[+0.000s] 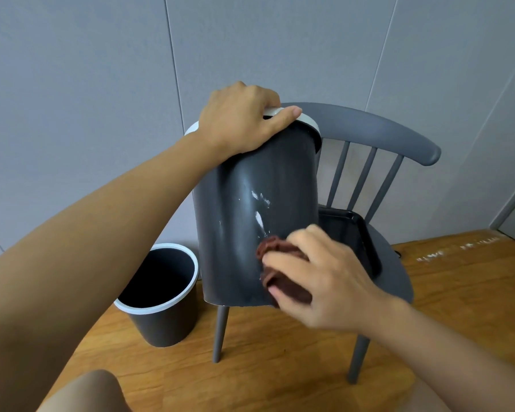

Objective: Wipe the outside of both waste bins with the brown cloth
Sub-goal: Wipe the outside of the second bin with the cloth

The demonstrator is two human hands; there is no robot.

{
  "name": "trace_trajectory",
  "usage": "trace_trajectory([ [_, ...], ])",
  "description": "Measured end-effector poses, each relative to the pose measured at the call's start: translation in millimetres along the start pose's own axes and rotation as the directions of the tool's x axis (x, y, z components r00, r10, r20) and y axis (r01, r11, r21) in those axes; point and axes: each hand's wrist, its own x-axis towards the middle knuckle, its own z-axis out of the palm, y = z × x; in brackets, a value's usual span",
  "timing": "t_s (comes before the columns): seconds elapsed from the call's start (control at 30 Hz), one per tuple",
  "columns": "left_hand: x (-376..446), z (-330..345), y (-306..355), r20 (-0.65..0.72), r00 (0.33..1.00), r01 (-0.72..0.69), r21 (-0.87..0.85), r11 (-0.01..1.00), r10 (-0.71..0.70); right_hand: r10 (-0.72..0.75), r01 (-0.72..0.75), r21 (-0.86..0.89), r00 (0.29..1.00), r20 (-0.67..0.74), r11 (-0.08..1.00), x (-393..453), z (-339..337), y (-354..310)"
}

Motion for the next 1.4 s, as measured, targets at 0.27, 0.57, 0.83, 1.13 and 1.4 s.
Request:
trace_trajectory([
  [0.27,-1,-1,-4,0.007,1.000,0.012,0.011,1.000,-0.012,0.405,-0.384,0.132,0.890,-0.211,0.914,82,0,48],
  [0.57,-2,-1,-6,0.006,1.000,0.013,0.037,0.999,-0.014,-0.076,0.067,0.078,0.991,0.107,0.995,29,-10,6],
  [0.83,0,-2,4,0.028,1.000,-0.010,0.043,0.999,0.009,0.200,-0.197,0.037,0.972,-0.123,0.980,95,-17,44],
  [1.13,4,1,-2,0.044,0.999,-0.022,0.038,0.999,0.021,-0.082,0.075,0.046,0.982,0.170,0.996,40,-22,3],
  [1.4,6,0,16,0.026,0.996,-0.088,0.088,0.992,0.086,0.161,-0.161,0.001,0.985,-0.053,0.987,88,-26,36],
])
